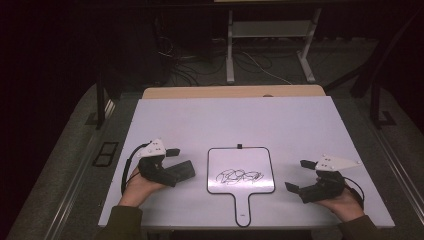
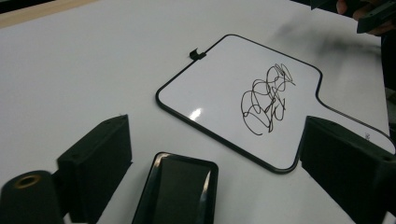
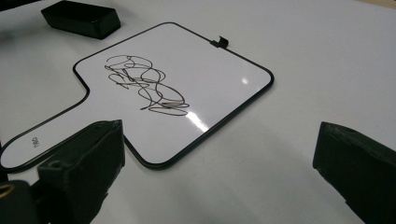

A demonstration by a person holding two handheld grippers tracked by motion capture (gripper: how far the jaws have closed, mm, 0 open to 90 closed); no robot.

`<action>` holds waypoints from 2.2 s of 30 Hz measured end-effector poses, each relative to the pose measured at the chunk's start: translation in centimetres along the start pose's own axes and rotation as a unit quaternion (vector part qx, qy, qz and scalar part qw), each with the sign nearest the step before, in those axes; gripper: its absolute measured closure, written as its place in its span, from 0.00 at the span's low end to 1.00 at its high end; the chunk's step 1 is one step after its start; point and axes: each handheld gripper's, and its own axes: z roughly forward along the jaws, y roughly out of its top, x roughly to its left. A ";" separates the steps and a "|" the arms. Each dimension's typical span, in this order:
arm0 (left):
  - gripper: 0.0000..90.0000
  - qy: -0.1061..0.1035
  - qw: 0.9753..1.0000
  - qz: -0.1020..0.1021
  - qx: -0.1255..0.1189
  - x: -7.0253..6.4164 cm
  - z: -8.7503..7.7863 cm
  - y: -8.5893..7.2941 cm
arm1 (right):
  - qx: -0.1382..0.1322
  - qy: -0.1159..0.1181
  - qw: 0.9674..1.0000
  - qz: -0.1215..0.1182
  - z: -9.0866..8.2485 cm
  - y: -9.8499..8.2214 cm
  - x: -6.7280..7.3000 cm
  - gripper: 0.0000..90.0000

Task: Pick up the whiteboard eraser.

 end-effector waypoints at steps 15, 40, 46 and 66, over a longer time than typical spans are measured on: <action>0.29 -0.003 0.999 0.007 0.048 2.2 -0.7 -0.9 | 0.002 -0.002 1.000 -0.002 0.1 -0.1 0.0 0.01; 0.38 -0.007 0.992 0.027 0.120 2.4 0.3 -2.7 | 0.010 -0.001 1.000 -0.006 0.2 -0.1 0.1 0.01; 0.37 -0.004 0.991 0.034 0.133 2.3 0.6 -2.9 | 0.010 -0.001 1.000 -0.007 0.3 -0.1 0.1 0.01; 0.44 0.009 0.989 0.027 0.148 2.2 0.8 -2.6 | 0.009 0.000 1.000 -0.006 0.2 -0.1 0.1 0.01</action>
